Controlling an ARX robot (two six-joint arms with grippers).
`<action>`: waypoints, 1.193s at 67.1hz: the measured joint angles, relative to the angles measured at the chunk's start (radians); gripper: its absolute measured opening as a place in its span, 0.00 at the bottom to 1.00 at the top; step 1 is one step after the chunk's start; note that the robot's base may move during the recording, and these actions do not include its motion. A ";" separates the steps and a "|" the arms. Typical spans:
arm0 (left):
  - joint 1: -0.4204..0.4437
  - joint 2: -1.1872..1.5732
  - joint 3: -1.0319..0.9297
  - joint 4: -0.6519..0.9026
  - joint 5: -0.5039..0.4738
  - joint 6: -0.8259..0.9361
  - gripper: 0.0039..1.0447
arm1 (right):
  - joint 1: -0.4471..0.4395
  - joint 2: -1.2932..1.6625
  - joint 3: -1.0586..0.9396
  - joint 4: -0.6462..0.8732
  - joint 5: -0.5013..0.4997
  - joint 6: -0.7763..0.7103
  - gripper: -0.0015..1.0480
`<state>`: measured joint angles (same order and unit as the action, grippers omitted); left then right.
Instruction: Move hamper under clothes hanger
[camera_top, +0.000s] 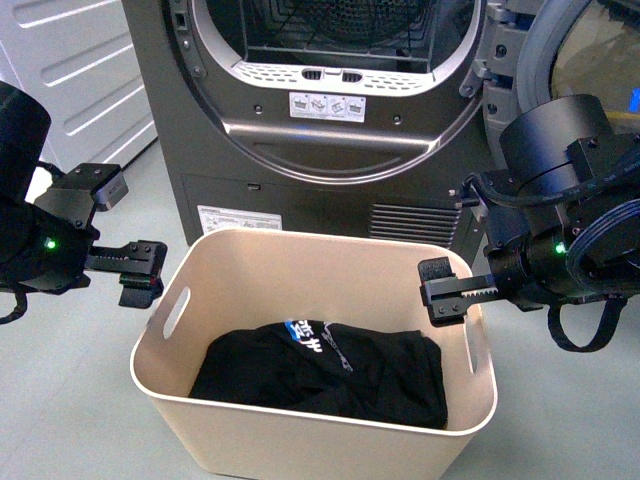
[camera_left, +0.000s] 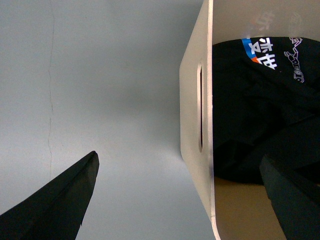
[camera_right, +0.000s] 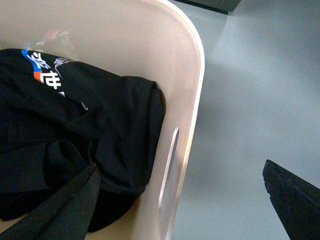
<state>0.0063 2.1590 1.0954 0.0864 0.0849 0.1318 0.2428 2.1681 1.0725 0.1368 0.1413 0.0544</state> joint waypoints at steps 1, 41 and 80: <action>0.000 0.003 0.000 0.002 0.001 -0.001 0.94 | 0.000 0.003 0.002 0.000 0.000 0.001 0.92; -0.048 0.155 0.059 0.091 -0.003 -0.029 0.94 | -0.039 0.172 0.117 -0.016 -0.006 0.029 0.92; -0.059 0.233 0.123 0.116 -0.050 -0.029 0.69 | -0.058 0.252 0.174 -0.033 0.008 0.055 0.81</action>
<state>-0.0525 2.3924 1.2186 0.2020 0.0353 0.1024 0.1852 2.4199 1.2465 0.1040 0.1490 0.1097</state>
